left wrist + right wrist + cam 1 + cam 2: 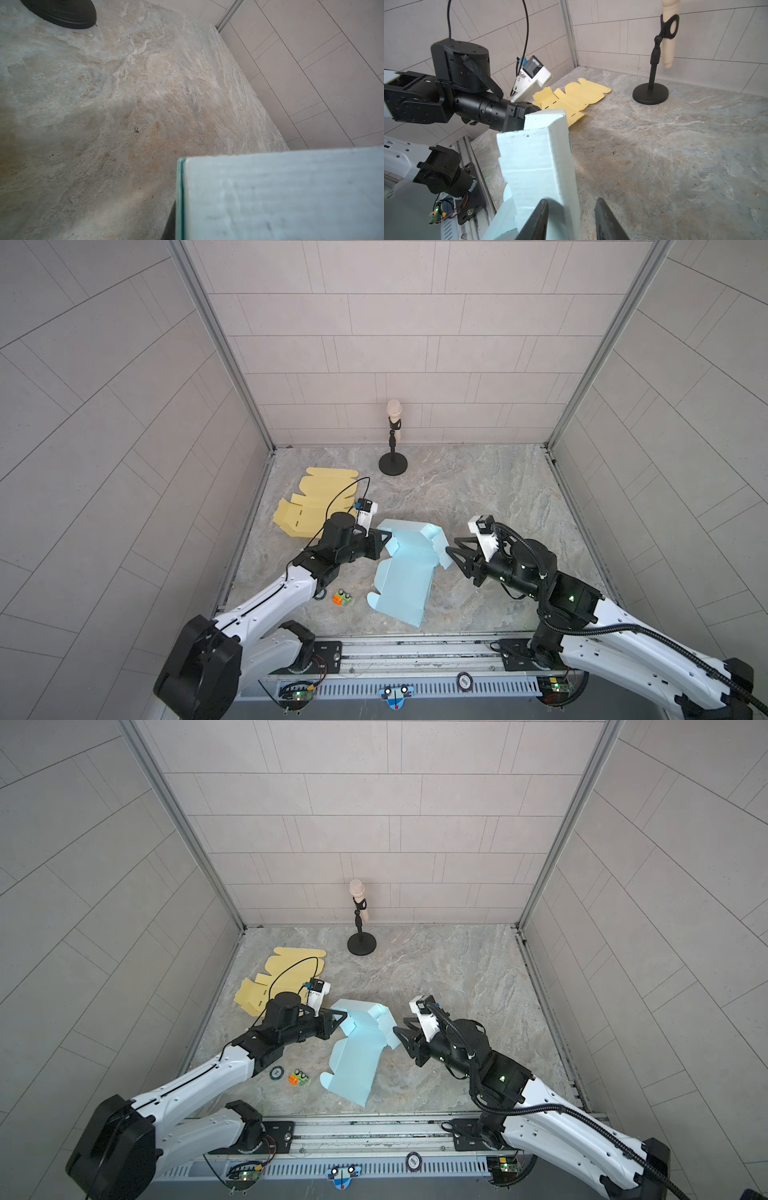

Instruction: Fold the paper box

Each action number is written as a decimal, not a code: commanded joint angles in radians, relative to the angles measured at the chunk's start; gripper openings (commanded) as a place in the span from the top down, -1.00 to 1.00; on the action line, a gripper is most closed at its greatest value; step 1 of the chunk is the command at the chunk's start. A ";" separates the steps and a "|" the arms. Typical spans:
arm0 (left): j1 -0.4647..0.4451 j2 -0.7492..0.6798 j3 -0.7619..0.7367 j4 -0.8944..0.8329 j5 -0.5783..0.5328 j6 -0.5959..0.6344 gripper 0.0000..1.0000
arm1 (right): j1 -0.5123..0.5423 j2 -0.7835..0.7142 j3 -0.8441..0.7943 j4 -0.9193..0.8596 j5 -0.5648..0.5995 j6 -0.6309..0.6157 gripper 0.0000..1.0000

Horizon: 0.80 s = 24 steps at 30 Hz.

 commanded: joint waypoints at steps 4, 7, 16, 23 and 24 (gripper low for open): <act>0.003 0.004 0.028 0.019 0.024 0.005 0.90 | 0.003 0.061 0.015 0.086 -0.062 0.012 0.24; 0.003 0.006 0.028 0.020 0.023 0.005 0.89 | 0.003 0.100 0.025 0.100 -0.071 0.017 0.30; 0.003 0.025 0.027 0.009 -0.003 0.002 0.89 | 0.016 0.208 0.093 0.067 -0.051 0.001 0.43; 0.003 0.041 0.029 0.009 -0.021 -0.007 0.89 | 0.067 0.331 0.177 -0.029 0.061 -0.015 0.48; 0.003 0.042 0.028 0.010 -0.023 -0.011 0.89 | 0.073 0.346 0.188 -0.039 0.075 -0.014 0.47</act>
